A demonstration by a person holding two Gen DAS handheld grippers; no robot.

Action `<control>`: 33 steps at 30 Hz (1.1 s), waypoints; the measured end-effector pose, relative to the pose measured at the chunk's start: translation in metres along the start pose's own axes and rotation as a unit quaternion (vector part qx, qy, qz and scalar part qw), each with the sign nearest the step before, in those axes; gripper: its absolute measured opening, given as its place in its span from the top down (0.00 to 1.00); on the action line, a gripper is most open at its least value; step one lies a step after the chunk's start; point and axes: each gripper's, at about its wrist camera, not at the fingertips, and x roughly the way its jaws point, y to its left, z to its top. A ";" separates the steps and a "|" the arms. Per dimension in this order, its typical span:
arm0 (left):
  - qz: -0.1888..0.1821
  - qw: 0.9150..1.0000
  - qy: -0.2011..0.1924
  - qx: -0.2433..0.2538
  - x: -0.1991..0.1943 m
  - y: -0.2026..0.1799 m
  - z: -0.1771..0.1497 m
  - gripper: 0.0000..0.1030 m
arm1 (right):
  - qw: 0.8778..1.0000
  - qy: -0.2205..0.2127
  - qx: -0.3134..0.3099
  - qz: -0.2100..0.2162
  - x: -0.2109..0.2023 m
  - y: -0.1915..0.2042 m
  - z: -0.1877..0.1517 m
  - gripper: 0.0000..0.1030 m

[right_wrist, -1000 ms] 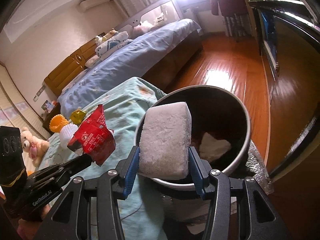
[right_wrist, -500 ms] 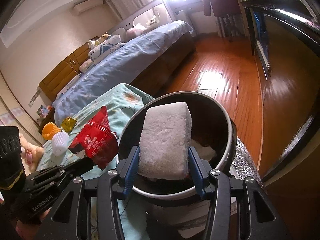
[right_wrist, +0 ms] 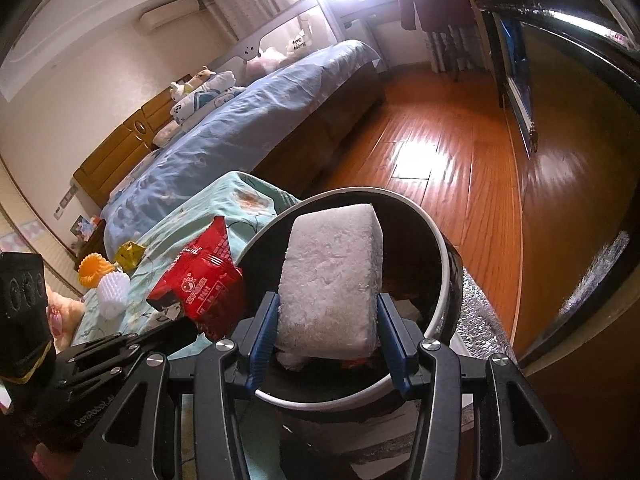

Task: Collect trash
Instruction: 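Carry the red snack bag and white foam block over the bin with both tools, then open both tools to drop the snack bag and foam block into the bin, then grasp the white foam net with the right tool while the left tool grasps the orange foam net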

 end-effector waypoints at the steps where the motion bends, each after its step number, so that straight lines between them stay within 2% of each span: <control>1: 0.000 1.000 0.000 0.001 0.001 -0.001 0.001 1.00 | 1.000 0.000 0.000 0.000 0.000 -0.001 0.000 0.52; 8: -0.008 1.000 0.007 0.007 0.007 -0.005 0.001 1.00 | 1.000 0.001 0.007 -0.002 0.002 -0.006 0.004 0.47; 11: -0.012 1.000 0.013 -0.008 0.009 0.000 0.001 0.95 | 1.000 0.002 0.019 -0.007 0.001 -0.010 0.006 0.44; 12: -0.011 1.000 0.015 -0.014 0.009 0.003 0.003 0.90 | 1.000 0.000 0.023 -0.010 -0.001 -0.012 0.006 0.42; 13: -0.010 1.000 0.014 -0.017 0.008 0.004 0.003 0.83 | 1.000 -0.001 0.025 -0.010 -0.002 -0.011 0.007 0.38; 14: -0.010 1.000 0.010 -0.018 0.005 0.004 0.003 0.80 | 1.000 -0.004 0.027 -0.006 -0.003 -0.011 0.007 0.29; 15: -0.008 1.000 0.005 -0.017 0.001 0.002 0.002 0.79 | 1.000 -0.007 0.027 -0.004 -0.004 -0.010 0.007 0.26; 20: 0.002 1.000 -0.004 -0.015 -0.016 0.006 -0.009 0.77 | 1.000 -0.006 0.021 -0.005 -0.001 -0.001 0.005 0.26; 22: 0.011 1.000 -0.004 -0.023 -0.023 0.013 -0.017 0.70 | 1.000 -0.001 0.020 0.000 0.000 0.005 0.002 0.26; 27: 0.027 0.997 0.003 -0.066 -0.045 0.041 -0.044 0.70 | 1.000 0.005 -0.010 0.016 0.000 0.036 -0.008 0.21; 33: 0.054 0.992 -0.020 -0.108 -0.089 0.073 -0.066 0.70 | 0.998 0.010 -0.044 0.052 0.002 0.079 -0.016 0.17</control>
